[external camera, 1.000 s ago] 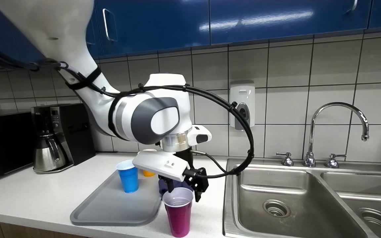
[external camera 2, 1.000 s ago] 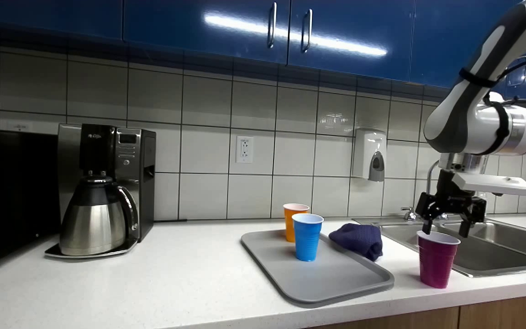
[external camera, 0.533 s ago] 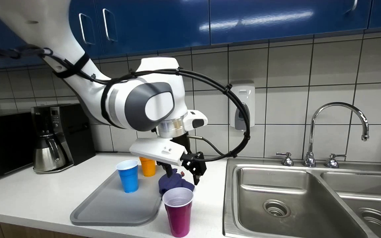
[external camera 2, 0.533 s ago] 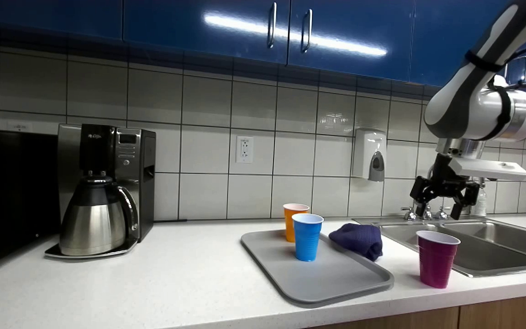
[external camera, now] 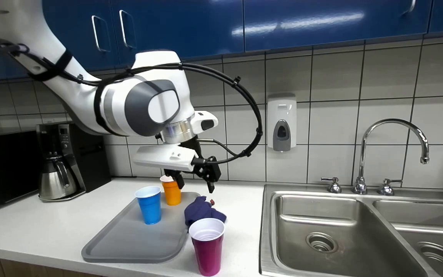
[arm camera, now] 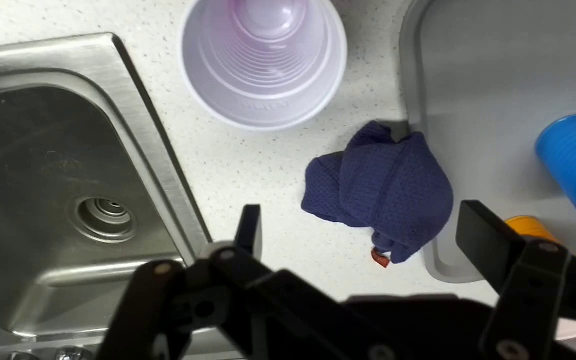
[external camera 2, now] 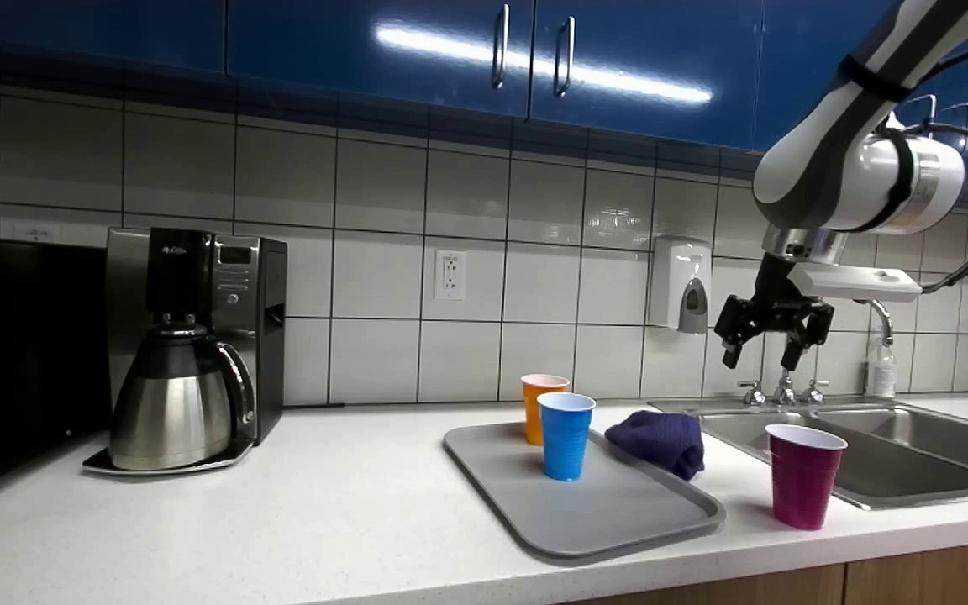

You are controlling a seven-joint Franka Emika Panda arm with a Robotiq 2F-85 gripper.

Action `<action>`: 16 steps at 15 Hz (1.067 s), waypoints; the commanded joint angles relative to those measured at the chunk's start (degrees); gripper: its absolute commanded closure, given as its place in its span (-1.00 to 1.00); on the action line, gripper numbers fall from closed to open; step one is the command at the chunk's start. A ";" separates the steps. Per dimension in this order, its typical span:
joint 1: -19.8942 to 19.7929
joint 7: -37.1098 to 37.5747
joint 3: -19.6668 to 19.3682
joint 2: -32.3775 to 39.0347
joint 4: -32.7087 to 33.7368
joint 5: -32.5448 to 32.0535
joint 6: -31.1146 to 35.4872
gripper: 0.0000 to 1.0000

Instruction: Remove the purple, blue and orange cups from the grey tray and put them on the countertop

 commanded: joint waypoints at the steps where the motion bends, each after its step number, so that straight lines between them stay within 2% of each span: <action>1: 0.09 5.29 4.29 -1.55 -0.67 -2.47 0.95 -1.00; 6: -0.05 11.13 9.02 -0.06 0.02 -5.73 2.54 -1.00; 9: 0.81 10.99 9.45 1.86 1.12 -5.40 4.11 -1.00; 16: 4.16 8.03 7.40 9.01 4.34 -2.39 8.98 -1.00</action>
